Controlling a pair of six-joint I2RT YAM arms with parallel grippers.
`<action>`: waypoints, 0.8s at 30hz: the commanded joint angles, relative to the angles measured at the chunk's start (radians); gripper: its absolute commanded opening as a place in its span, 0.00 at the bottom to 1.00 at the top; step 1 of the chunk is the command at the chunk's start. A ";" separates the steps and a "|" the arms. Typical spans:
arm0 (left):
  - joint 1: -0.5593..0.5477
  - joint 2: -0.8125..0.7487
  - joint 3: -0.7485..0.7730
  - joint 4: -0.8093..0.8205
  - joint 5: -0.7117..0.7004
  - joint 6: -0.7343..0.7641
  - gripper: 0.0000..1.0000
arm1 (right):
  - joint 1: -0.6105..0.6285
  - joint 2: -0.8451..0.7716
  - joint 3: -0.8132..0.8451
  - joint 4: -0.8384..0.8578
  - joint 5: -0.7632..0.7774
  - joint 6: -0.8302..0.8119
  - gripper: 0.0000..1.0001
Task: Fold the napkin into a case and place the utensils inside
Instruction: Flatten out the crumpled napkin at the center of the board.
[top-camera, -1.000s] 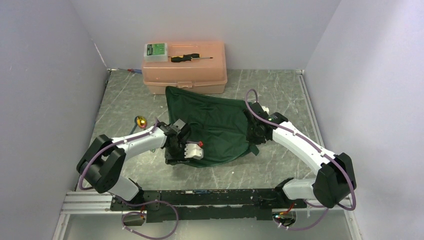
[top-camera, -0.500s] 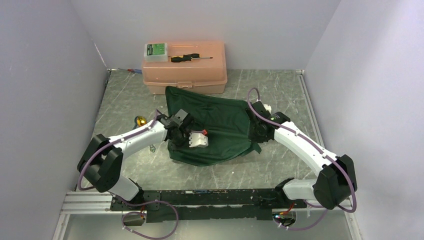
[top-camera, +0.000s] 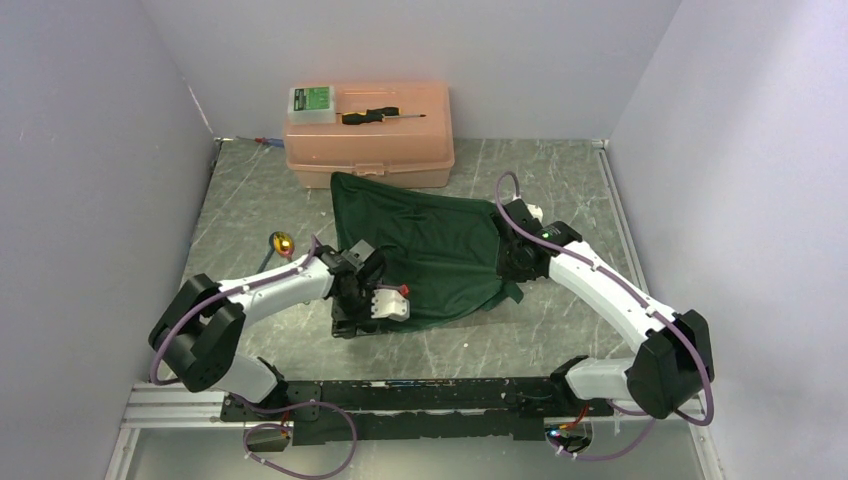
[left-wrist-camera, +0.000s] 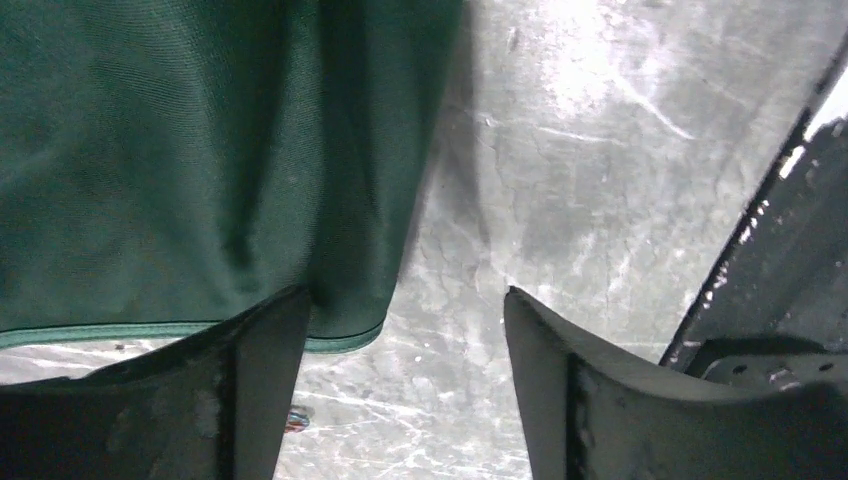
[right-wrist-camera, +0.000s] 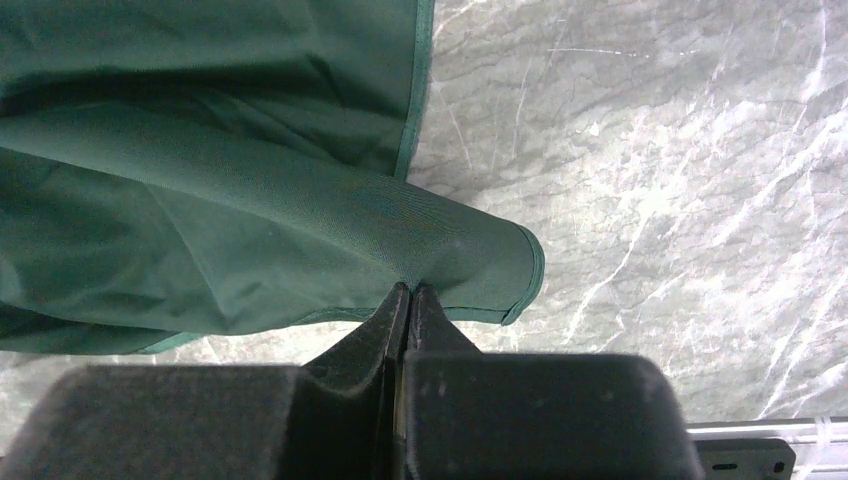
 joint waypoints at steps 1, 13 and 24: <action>-0.019 0.024 -0.039 0.131 -0.083 -0.025 0.69 | -0.006 0.011 0.045 0.006 -0.003 -0.011 0.00; 0.046 -0.040 0.083 0.099 -0.108 -0.089 0.03 | -0.010 -0.012 0.050 -0.011 -0.014 -0.024 0.00; 0.175 -0.195 0.240 -0.495 0.244 0.052 0.03 | 0.236 -0.111 -0.067 -0.199 -0.134 0.068 0.00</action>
